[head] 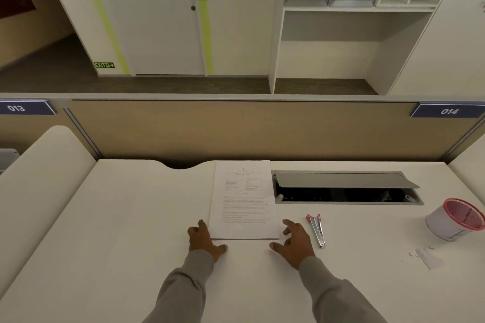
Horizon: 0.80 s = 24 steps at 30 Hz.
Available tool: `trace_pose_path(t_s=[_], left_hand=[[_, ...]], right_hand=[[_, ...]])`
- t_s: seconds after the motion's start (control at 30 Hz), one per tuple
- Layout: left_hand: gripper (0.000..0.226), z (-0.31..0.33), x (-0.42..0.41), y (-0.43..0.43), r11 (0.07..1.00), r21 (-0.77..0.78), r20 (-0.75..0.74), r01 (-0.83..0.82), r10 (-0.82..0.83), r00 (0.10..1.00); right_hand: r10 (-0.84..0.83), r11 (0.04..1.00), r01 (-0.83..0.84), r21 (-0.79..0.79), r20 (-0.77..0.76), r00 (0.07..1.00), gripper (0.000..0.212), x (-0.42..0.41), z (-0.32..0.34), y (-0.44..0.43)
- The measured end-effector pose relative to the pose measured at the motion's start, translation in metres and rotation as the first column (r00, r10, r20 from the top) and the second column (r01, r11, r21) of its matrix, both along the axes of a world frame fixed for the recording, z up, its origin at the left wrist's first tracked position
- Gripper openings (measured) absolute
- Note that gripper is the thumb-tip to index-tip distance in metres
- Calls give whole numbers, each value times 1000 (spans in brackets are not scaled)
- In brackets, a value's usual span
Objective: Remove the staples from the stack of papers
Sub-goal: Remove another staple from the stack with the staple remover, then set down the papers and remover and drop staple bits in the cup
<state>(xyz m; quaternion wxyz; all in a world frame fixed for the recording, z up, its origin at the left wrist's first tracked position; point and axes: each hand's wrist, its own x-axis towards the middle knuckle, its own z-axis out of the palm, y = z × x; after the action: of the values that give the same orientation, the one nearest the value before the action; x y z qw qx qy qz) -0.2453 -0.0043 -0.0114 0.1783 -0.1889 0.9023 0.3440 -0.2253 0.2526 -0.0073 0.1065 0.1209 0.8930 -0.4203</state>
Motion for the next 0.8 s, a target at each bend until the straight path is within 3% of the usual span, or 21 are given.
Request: trace_pose_path(t_s=[0.3, 0.53, 0.8], left_hand=[[85, 48, 17, 29, 996, 94, -274, 4, 22, 962], [66, 65, 21, 94, 980, 65, -412, 188, -145, 900], [57, 63, 41, 203, 896, -56, -452, 440, -416, 789]], right_hand=[[-106, 994, 97, -52, -206, 973, 55, 34, 33, 30], [-183, 981, 194, 19, -252, 950, 47, 69, 45, 74], [-299, 940, 327, 96, -226, 927, 46, 122, 35, 147]])
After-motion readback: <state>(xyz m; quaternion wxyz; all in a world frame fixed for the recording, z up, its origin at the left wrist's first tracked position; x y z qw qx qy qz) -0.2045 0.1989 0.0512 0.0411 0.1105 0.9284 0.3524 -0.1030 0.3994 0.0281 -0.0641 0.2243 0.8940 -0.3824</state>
